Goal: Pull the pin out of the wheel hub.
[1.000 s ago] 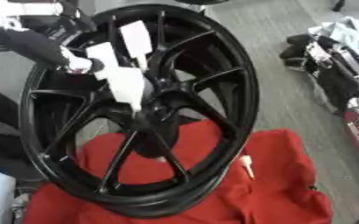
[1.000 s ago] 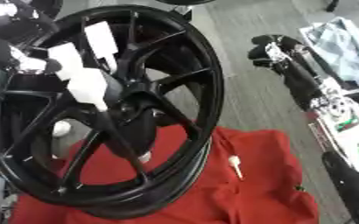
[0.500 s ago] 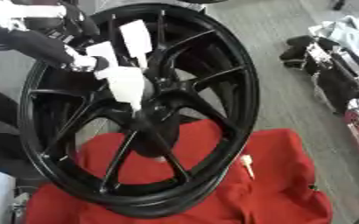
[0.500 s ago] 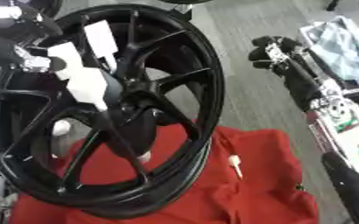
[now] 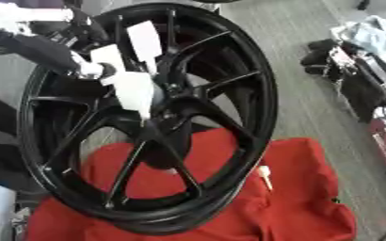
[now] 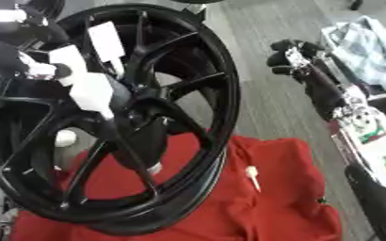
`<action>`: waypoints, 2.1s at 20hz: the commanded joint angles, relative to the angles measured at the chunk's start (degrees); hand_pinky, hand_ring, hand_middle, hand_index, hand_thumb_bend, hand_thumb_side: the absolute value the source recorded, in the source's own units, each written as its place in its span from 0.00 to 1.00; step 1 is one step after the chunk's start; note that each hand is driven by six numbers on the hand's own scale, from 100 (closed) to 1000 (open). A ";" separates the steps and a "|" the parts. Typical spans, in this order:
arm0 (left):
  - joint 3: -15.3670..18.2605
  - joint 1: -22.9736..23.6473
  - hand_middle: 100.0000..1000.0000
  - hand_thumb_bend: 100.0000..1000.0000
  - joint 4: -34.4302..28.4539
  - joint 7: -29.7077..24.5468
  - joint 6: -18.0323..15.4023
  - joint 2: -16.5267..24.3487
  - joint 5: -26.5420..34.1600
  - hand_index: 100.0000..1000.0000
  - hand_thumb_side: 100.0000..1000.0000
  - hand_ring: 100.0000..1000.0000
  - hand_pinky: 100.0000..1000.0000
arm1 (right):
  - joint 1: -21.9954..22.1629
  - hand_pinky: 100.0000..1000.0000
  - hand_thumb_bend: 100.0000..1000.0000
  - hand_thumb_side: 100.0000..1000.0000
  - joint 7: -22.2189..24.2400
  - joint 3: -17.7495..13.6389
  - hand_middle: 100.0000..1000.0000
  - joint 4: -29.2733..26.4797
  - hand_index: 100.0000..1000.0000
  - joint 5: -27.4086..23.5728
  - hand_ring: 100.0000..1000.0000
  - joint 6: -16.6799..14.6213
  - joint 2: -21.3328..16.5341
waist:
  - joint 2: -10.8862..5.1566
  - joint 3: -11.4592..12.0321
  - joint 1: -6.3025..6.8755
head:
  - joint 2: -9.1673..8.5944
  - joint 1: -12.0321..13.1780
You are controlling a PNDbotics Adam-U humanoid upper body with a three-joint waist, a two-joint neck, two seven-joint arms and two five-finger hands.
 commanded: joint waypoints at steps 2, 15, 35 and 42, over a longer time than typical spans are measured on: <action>1.11 -1.05 0.82 0.32 -0.06 -0.49 -0.12 0.60 -0.29 0.87 0.48 0.87 0.93 | -0.16 0.78 0.00 0.60 0.06 -0.27 0.55 -0.46 0.70 0.10 0.72 -0.01 -0.73 | -0.90 -0.13 -0.21 | -0.55 0.18; 0.36 -1.85 0.80 0.29 1.27 -1.41 -1.62 -1.24 -2.51 0.83 0.39 0.85 0.91 | 0.03 0.78 0.00 0.62 0.28 -0.25 0.55 -0.03 0.71 0.37 0.72 0.07 -0.36 | -0.90 -0.18 -0.09 | -0.45 0.74; -0.42 -2.40 0.74 0.02 2.45 -3.89 -2.09 -2.57 -6.15 0.48 0.05 0.82 0.87 | 0.29 0.78 0.00 0.63 0.32 -0.33 0.55 0.49 0.71 0.31 0.72 0.21 -0.26 | -1.07 -0.22 0.18 | -0.32 1.24; 0.72 -2.61 0.72 0.00 0.45 -4.25 -2.30 -1.52 -6.03 0.42 0.06 0.82 0.87 | 0.34 0.79 0.00 0.63 0.22 -0.42 0.55 0.58 0.71 0.25 0.72 0.23 -0.35 | -1.17 -0.10 0.08 | -0.30 1.28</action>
